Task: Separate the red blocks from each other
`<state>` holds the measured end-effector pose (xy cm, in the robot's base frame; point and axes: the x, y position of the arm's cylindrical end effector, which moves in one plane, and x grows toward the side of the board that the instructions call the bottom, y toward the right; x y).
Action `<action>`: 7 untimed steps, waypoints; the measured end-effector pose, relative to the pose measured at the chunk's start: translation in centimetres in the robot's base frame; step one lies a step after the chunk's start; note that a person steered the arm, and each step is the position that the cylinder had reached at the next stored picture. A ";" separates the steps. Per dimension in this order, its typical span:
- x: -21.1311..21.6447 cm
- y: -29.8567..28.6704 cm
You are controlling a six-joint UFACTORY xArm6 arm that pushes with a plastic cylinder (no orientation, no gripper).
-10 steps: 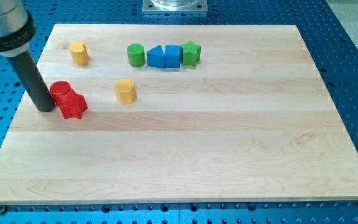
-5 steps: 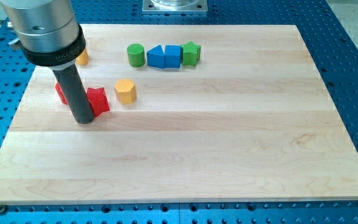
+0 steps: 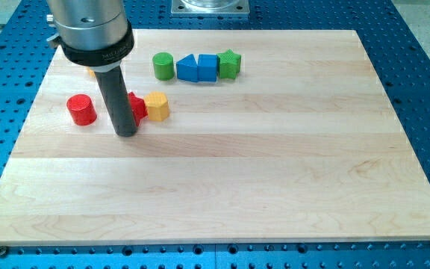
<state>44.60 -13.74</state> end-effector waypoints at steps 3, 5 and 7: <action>1.5 -10.5; -1.5 -8.8; -8.8 -11.7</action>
